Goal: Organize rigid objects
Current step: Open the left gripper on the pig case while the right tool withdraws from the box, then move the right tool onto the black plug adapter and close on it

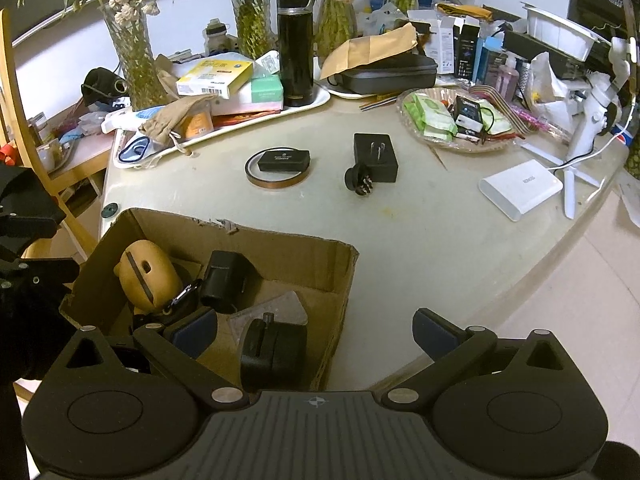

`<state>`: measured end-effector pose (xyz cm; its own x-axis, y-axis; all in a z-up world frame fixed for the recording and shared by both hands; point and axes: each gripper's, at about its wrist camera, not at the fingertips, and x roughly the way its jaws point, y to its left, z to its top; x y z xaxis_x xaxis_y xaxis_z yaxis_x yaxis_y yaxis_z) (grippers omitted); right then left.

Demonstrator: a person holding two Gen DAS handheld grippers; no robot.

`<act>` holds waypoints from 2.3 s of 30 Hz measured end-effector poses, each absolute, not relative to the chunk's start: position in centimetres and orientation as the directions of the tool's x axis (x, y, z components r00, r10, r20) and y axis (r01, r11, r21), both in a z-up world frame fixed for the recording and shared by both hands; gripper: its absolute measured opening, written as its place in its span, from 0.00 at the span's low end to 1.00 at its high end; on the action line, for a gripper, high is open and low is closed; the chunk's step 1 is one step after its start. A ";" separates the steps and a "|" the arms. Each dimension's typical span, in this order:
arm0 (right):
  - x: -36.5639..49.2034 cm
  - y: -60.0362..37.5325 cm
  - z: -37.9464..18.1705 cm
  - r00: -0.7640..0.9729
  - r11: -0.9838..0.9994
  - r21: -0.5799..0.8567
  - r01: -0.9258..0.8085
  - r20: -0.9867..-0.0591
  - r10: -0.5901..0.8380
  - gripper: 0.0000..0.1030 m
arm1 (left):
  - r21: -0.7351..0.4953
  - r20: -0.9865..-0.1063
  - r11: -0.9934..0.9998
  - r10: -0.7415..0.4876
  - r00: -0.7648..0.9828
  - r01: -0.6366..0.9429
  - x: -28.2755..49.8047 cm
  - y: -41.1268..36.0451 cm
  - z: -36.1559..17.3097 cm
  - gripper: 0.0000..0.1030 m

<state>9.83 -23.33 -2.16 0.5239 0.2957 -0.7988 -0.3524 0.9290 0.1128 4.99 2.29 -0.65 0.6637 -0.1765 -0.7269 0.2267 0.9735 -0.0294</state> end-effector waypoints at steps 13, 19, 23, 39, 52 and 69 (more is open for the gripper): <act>12.7 -23.4 -1.9 0.529 0.936 0.122 -0.330 -0.798 0.290 1.00 | -0.058 -0.706 0.968 -0.211 0.676 0.242 6.8 1.6 -0.5 0.74; 14.6 -23.5 -0.9 0.541 0.939 0.124 -0.321 -0.790 0.289 1.00 | -0.036 -0.692 0.965 -0.212 0.690 0.259 8.3 1.0 0.0 0.74; 15.8 -23.8 0.0 0.553 0.940 0.123 -0.317 -0.782 0.289 1.00 | -0.029 -0.677 0.962 -0.218 0.703 0.271 9.3 0.6 0.7 0.74; 18.6 -24.5 -1.2 0.599 0.956 0.079 -0.283 -0.764 0.241 1.00 | -0.052 -0.633 0.957 -0.252 0.732 0.284 13.0 1.0 1.7 0.74; 20.9 -23.7 -3.7 0.578 0.934 0.120 -0.337 -0.757 0.306 1.00 | 0.008 -0.637 0.941 -0.257 0.727 0.339 16.1 0.6 0.1 0.74; 25.1 -22.4 -6.9 0.557 0.910 0.094 -0.404 -0.764 0.326 0.91 | -0.012 -0.664 0.936 -0.270 0.698 0.351 21.7 1.2 -2.9 0.74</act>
